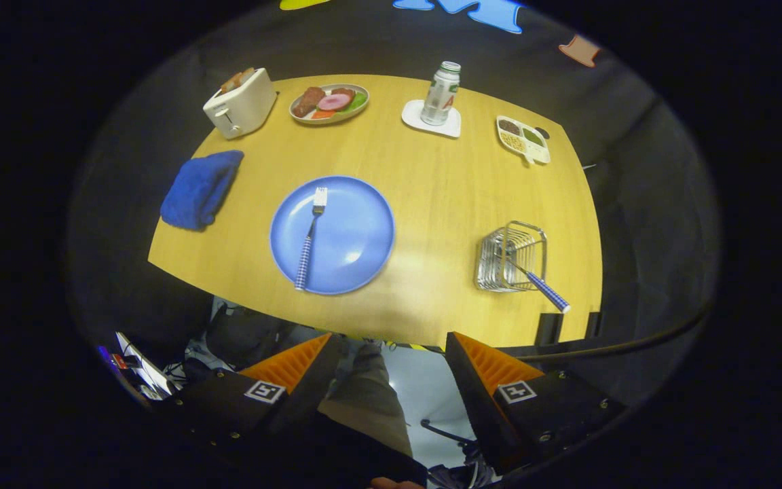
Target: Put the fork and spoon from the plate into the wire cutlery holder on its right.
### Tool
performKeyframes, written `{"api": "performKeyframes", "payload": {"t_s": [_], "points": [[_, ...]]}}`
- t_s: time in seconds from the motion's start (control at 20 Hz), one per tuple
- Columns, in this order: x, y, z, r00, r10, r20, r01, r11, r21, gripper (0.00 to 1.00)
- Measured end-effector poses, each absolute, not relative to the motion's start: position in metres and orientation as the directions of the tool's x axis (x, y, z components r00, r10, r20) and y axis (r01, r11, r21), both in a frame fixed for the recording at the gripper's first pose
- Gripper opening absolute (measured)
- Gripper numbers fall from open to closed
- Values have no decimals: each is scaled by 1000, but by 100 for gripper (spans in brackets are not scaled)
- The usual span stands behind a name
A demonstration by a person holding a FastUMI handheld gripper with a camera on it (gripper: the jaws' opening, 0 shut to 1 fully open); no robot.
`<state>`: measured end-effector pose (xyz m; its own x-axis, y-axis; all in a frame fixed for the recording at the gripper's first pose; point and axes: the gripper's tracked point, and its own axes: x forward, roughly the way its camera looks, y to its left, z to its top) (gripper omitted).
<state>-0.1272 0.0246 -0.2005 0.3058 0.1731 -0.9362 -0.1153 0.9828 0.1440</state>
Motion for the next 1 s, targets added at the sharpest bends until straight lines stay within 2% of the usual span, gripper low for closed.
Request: {"api": "performKeyframes", "payload": {"t_s": [0.35, 0.8, 1.0], "points": [[-103, 77, -212, 326, 198, -924, -185, 972, 143, 98], [-66, 113, -237, 390, 206, -898, -139, 977, 164, 98], [-59, 132, -271, 352, 219, -910, -132, 974, 184, 98]]}}
